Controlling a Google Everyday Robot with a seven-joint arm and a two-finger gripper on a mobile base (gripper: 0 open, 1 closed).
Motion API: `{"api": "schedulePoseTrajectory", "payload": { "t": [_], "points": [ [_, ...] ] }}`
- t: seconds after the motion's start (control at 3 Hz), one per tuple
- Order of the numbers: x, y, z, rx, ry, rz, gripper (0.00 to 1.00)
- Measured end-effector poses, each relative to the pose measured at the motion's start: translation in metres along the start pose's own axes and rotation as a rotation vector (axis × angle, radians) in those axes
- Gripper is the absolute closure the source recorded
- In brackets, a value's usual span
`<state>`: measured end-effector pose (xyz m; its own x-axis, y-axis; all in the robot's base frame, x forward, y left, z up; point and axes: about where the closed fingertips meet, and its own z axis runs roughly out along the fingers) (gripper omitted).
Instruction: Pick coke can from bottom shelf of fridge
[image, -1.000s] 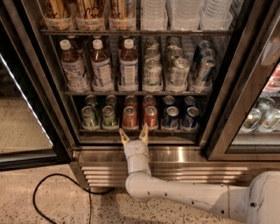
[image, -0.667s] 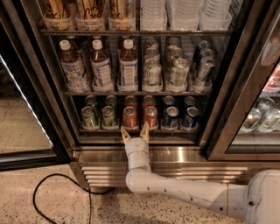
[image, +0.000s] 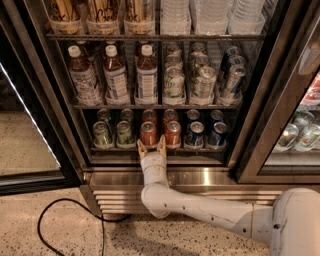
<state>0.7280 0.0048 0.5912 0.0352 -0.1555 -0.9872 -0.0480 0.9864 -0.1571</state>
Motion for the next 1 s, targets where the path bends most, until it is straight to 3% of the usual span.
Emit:
{"api": "schedulePoseTrajectory", "payload": {
  "t": [1.0],
  "points": [
    [-0.016,0.009,0.024,-0.025,-0.02,-0.009,0.31]
  ]
}}
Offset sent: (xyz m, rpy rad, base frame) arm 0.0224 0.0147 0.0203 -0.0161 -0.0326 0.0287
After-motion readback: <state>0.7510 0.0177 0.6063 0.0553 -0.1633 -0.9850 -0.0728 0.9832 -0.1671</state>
